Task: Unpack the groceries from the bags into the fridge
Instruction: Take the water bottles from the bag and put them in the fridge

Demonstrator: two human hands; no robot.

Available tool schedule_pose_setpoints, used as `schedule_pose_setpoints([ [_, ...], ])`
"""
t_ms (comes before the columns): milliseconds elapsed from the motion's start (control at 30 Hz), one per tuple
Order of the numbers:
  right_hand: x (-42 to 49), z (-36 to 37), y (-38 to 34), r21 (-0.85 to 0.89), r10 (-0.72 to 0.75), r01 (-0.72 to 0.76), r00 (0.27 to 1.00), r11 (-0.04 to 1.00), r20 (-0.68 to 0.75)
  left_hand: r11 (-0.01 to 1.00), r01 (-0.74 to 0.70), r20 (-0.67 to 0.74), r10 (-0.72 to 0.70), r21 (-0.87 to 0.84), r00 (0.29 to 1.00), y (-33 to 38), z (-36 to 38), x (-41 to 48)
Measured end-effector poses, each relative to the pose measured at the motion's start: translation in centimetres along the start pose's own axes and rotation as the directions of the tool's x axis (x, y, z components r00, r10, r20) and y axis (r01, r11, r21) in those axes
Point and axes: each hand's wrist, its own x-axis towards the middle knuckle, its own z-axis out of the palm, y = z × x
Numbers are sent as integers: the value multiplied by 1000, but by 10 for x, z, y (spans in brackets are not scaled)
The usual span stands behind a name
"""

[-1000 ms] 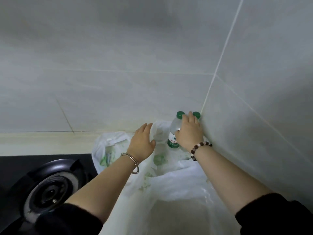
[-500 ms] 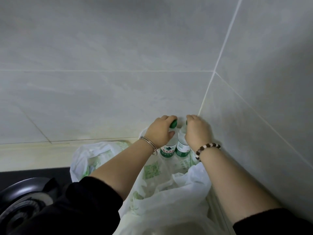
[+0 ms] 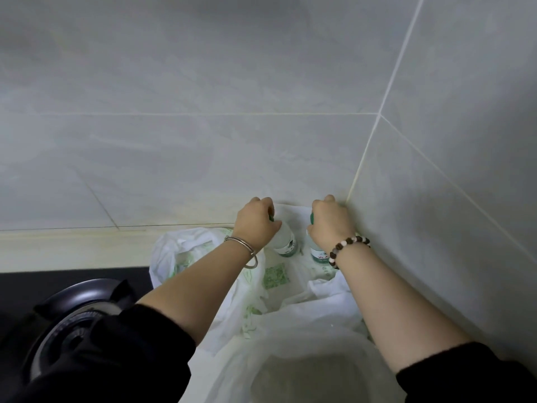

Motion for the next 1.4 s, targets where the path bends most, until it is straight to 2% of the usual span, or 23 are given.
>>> schedule_pose_setpoints([
  [200,-25,-24,-17,53,19,-14,994,998,-103,997,35,-139,-43,-63,989,7,-29,-25],
  [433,-75,-63,-65,155,-66,103,972,983,-227,979,64,-349,-129,-193,928,1,-104,-71],
  [633,-138,-84,-137,205,-236,295,934,933,-270,964,136,-510,-237,-228,827,-30,-180,-148],
  [833,-218,-93,-223,205,-445,510,846,835,-293,935,262,-624,-356,-240,696,-75,-249,-267],
  [967,-285,-88,-286,246,-604,665,746,705,-281,900,390,-706,-406,-196,580,-101,-289,-367],
  [1133,-385,-75,-358,299,-769,795,597,527,-229,804,572,-795,-451,-163,407,-119,-330,-507],
  [1267,-471,-70,-403,342,-883,871,431,353,-185,716,677,-832,-473,-171,290,-118,-349,-618],
  [1400,-570,-63,-440,376,-962,914,225,153,-156,572,799,-854,-495,-183,159,-104,-356,-733],
])
